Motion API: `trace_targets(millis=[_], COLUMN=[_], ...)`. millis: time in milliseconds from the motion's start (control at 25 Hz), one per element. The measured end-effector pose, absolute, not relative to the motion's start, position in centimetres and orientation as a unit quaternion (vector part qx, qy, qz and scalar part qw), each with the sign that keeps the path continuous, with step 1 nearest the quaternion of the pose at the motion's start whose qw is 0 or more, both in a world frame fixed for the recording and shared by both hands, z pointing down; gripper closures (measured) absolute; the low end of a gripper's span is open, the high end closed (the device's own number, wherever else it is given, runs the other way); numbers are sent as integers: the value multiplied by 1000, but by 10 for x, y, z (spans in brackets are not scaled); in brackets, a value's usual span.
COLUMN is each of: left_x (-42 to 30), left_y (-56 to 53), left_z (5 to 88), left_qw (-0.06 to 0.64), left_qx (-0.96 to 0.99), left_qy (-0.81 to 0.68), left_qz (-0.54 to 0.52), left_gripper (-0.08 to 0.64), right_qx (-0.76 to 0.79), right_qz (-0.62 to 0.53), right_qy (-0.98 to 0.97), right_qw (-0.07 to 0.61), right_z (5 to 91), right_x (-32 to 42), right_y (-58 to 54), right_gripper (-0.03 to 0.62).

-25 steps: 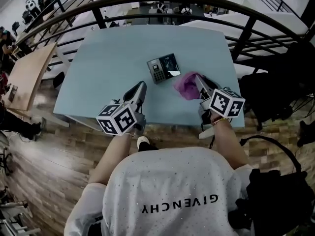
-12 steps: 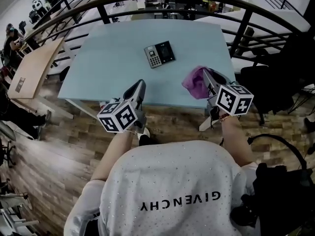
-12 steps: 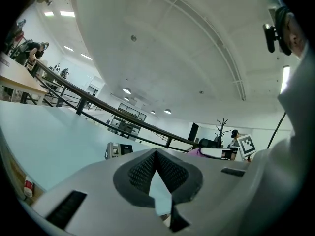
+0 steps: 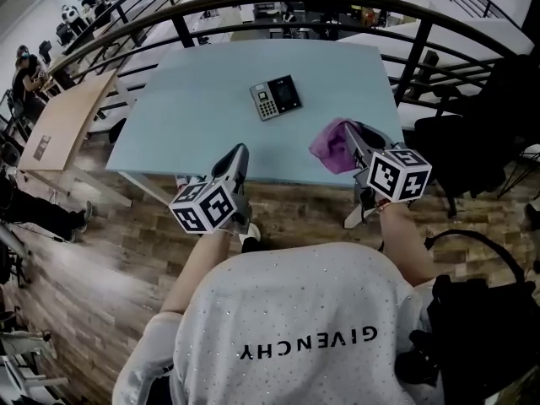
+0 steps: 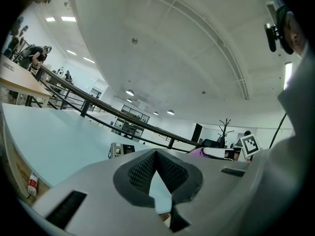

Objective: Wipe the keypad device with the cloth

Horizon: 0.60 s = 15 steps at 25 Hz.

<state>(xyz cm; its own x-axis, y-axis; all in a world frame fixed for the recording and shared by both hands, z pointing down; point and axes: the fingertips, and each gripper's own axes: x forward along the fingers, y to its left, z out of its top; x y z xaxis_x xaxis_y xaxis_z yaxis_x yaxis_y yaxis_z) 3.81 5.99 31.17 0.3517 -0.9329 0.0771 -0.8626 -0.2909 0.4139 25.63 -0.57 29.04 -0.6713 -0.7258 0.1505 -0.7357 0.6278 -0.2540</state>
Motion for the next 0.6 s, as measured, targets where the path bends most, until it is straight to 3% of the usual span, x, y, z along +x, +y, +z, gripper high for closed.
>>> trace_targets(millis=[600], left_x=[57], left_y=[52], left_z=[315], left_qw=[196], left_qx=[800], left_qy=[-559], left_qz=[-90], left_gripper=[560], right_qx=[407], right_qz=[142], right_qy=[-902], right_qw=[22], right_z=[297], right_x=[274], right_y=[-14], right_gripper=[554])
